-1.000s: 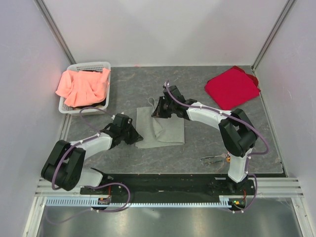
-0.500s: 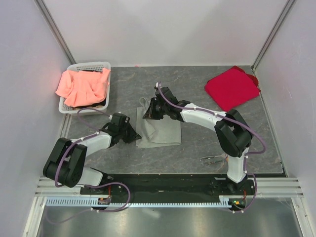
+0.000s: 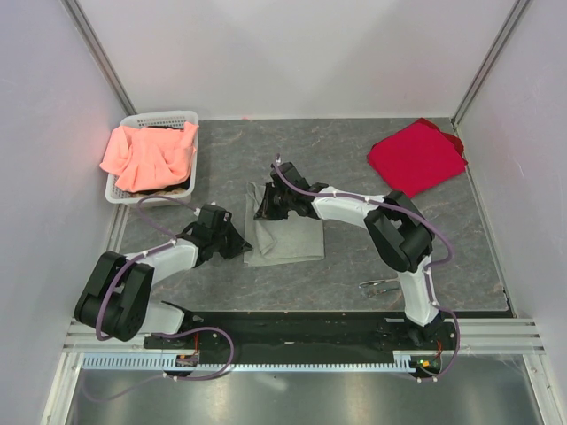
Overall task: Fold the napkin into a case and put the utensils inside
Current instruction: Fold the rectangle-folded napkin at the center of the board, then rotate the square-folded napkin at the center of the board.
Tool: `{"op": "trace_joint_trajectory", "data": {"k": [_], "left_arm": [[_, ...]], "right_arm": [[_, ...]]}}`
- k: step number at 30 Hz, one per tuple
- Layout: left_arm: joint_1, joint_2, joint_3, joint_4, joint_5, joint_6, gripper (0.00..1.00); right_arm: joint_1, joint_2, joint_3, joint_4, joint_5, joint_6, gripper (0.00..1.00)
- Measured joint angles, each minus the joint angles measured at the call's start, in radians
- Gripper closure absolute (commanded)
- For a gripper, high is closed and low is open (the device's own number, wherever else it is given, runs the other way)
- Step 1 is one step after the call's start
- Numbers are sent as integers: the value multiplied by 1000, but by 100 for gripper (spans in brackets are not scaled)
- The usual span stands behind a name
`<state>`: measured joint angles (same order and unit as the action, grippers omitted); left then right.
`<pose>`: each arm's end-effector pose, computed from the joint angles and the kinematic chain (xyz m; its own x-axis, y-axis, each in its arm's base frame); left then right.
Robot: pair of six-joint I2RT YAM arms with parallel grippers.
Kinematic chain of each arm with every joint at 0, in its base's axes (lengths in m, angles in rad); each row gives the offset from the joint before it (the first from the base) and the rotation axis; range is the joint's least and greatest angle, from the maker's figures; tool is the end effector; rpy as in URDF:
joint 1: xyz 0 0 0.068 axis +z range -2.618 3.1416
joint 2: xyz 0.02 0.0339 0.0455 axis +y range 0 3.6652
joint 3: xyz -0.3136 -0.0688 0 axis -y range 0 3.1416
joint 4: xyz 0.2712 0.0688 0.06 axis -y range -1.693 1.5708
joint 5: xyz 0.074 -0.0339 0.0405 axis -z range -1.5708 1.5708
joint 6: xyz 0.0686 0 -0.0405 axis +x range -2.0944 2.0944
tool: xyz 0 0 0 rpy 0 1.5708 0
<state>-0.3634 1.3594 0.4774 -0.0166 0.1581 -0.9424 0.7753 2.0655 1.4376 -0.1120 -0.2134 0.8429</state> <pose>0.2403 -0.1029 0.1380 -0.7880 -0.5550 -0.2664 -0.3314 0.7471 -0.5762 0.3668 0.3798 0.1836 -0.9145 0.1254 -0.3847 -0.1699 0.7439 0.6464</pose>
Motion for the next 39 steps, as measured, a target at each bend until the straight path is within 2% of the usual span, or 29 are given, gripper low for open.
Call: {"op": "trace_joint_trajectory", "data": {"k": [10,15,16,18,19,22,26,28,30,32,35,37,39], "left_arm": [[0,-28,-16,-7,-5,0,91],[0,-45,-21,-24,-22,0,91],[0,-45,-21,-25,-22,0,91],[0,-45,-21,-26,-22,0,91],[0,-46,-21,-26,-22,0,91],[0,-76,-24,-46,-27,1,88],[-1,-225,-28,-129,-67,1,83],[-1,-326,-27,-167,-100,2,78],[-1,-415,-22,-193,-127,7,79],[-1,-441,-8,-195,-129,12,82],[-2,-362,41,-175,-93,25,85],[-8,-251,81,-141,-60,38,86],[-16,-139,113,-114,-35,54,88]], "right_arm": [[2,68,45,23,-35,7,95],[2,78,50,22,-42,10,89],[2,79,52,23,-43,10,81],[2,80,59,24,-51,10,72],[2,83,63,25,-55,11,63],[2,86,69,24,-74,6,47],[-1,69,66,-16,-86,-29,36],[-8,26,40,-47,-86,-56,34],[-24,-61,-24,-67,-89,-86,35],[-54,-171,-111,-76,-91,-115,38],[-105,-299,-230,-74,-93,-149,48],[-130,-353,-317,-58,-93,-166,58],[-131,-371,-399,-49,-93,-181,62]]}}
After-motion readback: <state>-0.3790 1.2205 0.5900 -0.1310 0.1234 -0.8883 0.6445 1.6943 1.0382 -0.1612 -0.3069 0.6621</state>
